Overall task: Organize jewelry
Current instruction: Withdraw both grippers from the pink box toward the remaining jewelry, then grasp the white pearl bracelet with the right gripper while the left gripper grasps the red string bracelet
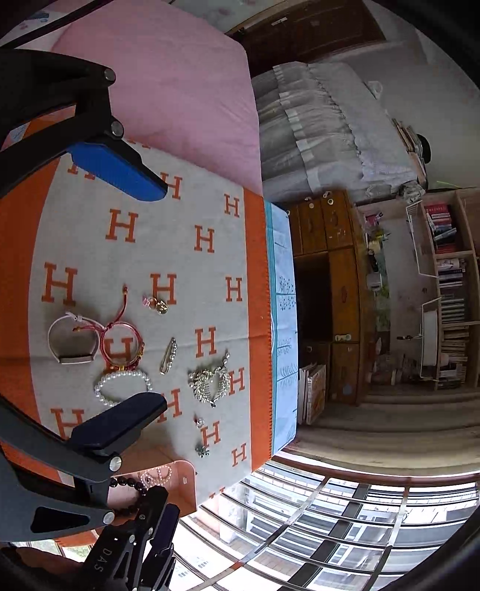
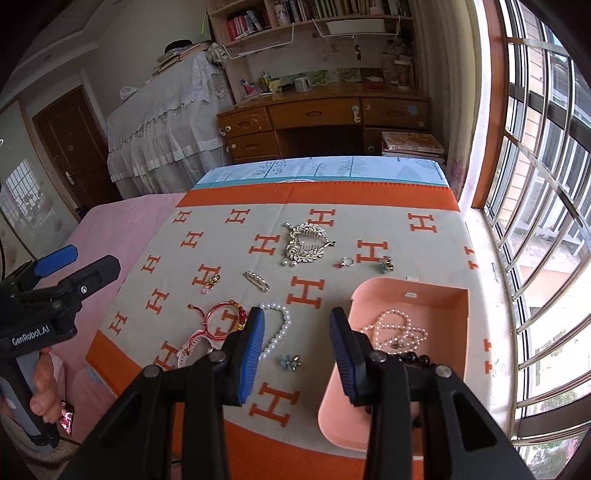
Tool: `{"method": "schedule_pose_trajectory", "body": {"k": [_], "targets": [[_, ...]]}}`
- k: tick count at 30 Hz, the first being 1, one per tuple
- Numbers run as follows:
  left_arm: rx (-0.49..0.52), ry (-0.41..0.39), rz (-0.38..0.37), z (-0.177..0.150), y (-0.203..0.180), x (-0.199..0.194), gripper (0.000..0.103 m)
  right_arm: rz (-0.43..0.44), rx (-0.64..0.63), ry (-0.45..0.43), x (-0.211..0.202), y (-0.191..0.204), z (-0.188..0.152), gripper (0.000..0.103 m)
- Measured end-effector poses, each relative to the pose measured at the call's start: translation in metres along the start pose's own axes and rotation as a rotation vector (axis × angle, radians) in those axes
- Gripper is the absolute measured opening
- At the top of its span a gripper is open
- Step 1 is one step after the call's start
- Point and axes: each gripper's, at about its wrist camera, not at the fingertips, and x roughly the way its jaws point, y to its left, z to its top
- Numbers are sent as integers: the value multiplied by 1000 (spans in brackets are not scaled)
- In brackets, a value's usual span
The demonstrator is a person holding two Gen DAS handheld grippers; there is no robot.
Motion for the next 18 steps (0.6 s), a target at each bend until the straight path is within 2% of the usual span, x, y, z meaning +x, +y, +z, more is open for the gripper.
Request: {"method": "schedule_pose_trajectory", "body": {"k": [6, 12, 18], "targets": [[-26, 9, 11, -8, 13, 19, 102, 4, 18, 110, 43, 9, 10, 37], [-6, 155, -29, -17, 23, 68, 102, -20, 58, 224, 89, 9, 14, 37], [12, 246, -109, -23, 26, 113, 102, -48, 68, 329, 128, 7, 10, 37]]}}
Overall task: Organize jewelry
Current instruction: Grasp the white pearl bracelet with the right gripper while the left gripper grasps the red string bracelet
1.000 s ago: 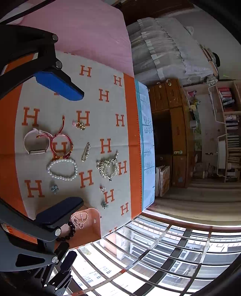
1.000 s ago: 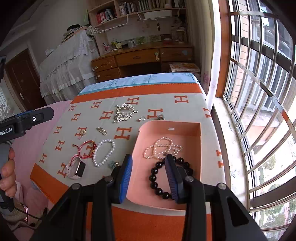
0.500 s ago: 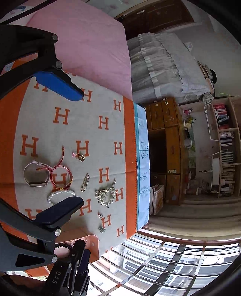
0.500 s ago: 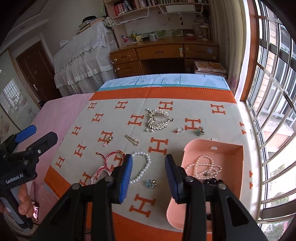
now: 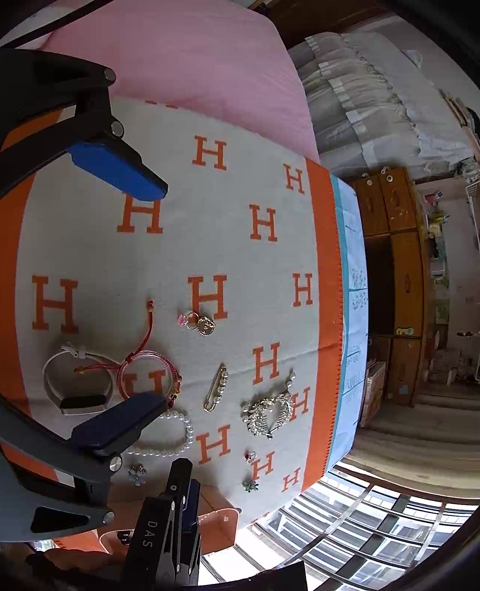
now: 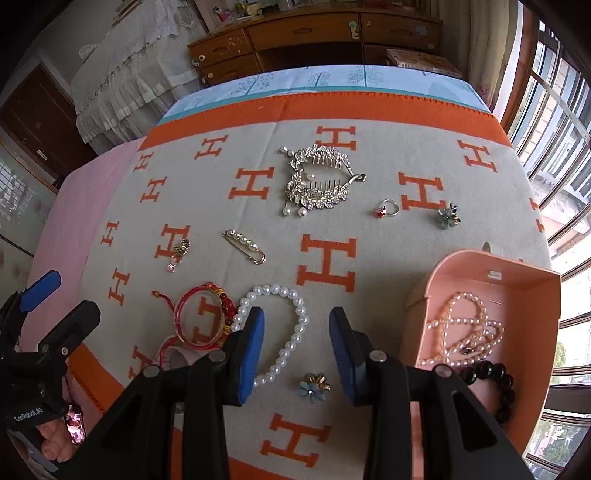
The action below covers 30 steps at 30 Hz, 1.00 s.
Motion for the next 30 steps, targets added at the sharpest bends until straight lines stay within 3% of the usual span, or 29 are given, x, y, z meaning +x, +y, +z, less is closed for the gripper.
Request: {"method": "schedule_pose_trajectory", "body": {"k": [6, 12, 17, 22, 24, 25, 27, 30], "targets": [[79, 53, -61, 2, -11, 31, 102, -67, -22, 35, 20, -1, -1, 37], [162, 77, -69, 1, -27, 50, 102, -191, -195, 13, 29, 17, -12, 37], [182, 99, -82, 5, -30, 61, 101, -153, -231, 35, 28, 19, -12, 37], [183, 156, -138, 6, -30, 72, 85, -126, -239, 38, 29, 20, -8, 36], [185, 184, -155, 4, -32, 77, 73, -114, -245, 33, 28, 21, -8, 24], [188, 201, -161, 3, -34, 80, 65, -102, -239, 37, 29, 21, -7, 10], [191, 233, -166, -1, -37, 86, 56, -56, -213, 42, 28, 18, -4, 8], [212, 220, -152, -3, -43, 84, 51, 25, -147, 27, 22, 9, 0, 8]]}}
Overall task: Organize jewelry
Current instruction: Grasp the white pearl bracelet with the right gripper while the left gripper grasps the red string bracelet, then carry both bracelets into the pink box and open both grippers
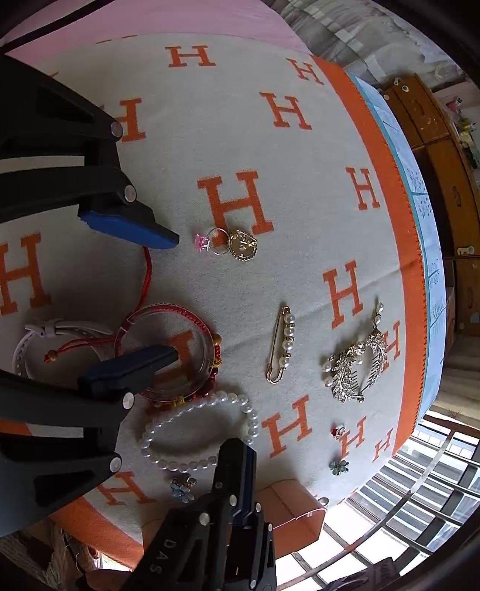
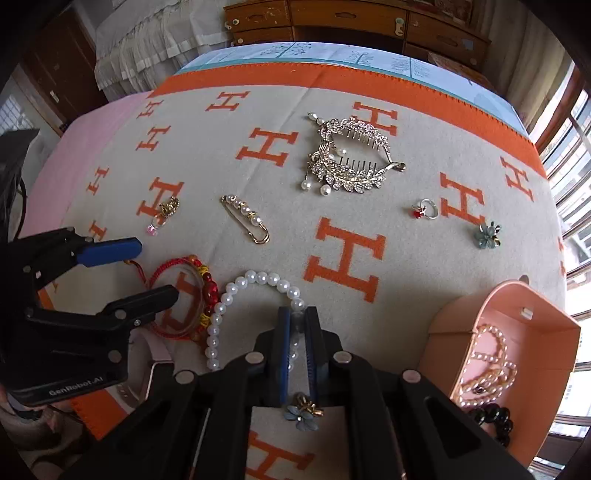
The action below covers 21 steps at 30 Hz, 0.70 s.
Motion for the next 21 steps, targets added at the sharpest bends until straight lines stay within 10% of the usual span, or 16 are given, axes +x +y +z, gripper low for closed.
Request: {"method": "schedule_pose_trajectory", "body": {"k": [7, 21], "targets": [[-53, -4, 14, 3, 6, -1, 12, 107, 90, -172, -56, -14, 0, 8], [-150, -102, -21, 5, 6, -51, 4, 154, 261, -470, -158, -57, -39, 7]]}}
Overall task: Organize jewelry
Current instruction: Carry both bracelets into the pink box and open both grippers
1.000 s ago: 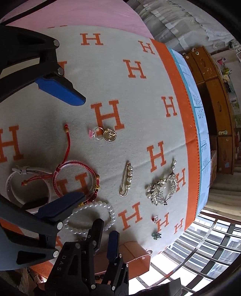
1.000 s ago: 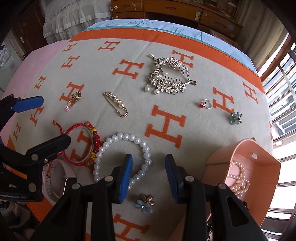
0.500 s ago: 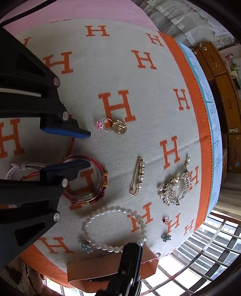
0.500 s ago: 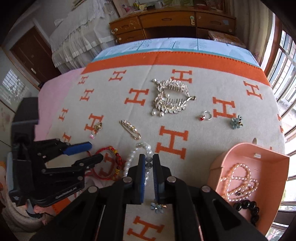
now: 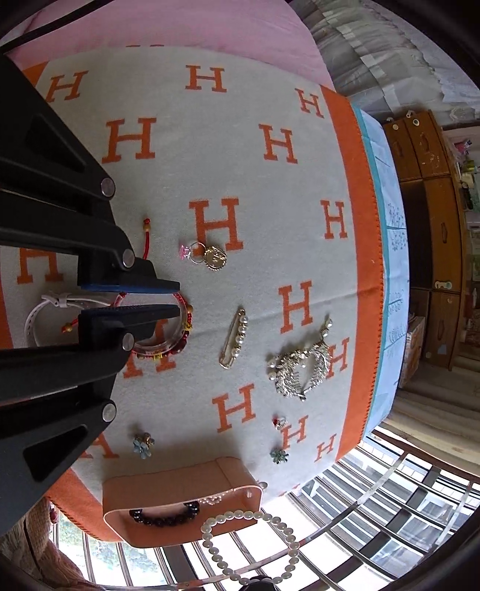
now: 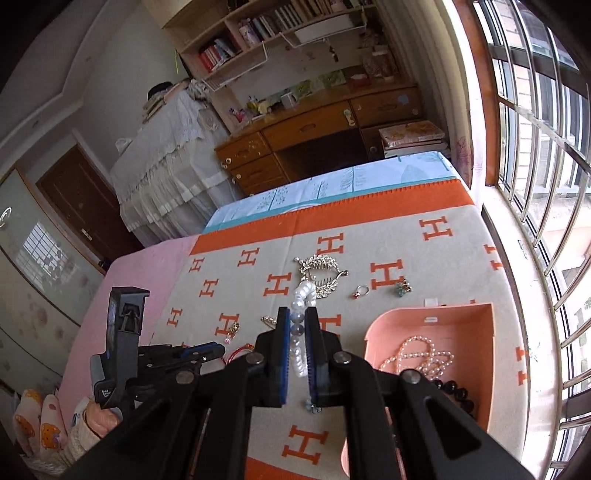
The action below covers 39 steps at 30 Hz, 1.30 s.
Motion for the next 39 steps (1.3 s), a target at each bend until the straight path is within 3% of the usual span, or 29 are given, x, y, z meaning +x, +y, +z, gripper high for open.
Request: {"method": "schedule_pose_trajectory", "body": {"k": [2, 5, 9, 12, 18, 19, 20, 21, 22, 30, 39], "targets": [[10, -18, 3, 4, -3, -5, 4, -2, 8, -19, -11, -5, -3, 7], [6, 31, -34, 10, 0, 5, 8, -5, 19, -24, -21, -13, -8, 7], [2, 100, -17, 14, 8, 26, 40, -10, 37, -24, -30, -23, -15, 7], [4, 142, 3, 18, 13, 39, 44, -7, 60, -37, -36, -30, -19, 7], [46, 207, 47, 17, 12, 58, 41, -3, 93, -41, -41, -42, -25, 8], [52, 213, 56, 15, 11, 60, 30, -4, 95, -41, -42, -43, -26, 8], [56, 209, 76, 14, 10, 60, 26, -3, 98, -40, -41, -44, -26, 8], [63, 205, 88, 14, 9, 60, 8, -1, 99, -39, -41, -44, -26, 8], [60, 211, 81, 13, 9, 59, 5, 0, 100, -38, -41, -44, -27, 8], [37, 121, -10, 20, -12, 20, 4, 8, 98, -47, -45, -45, -30, 7], [164, -47, -142, 39, -85, -57, 4, 26, 110, 41, -32, -55, -38, 8]]}}
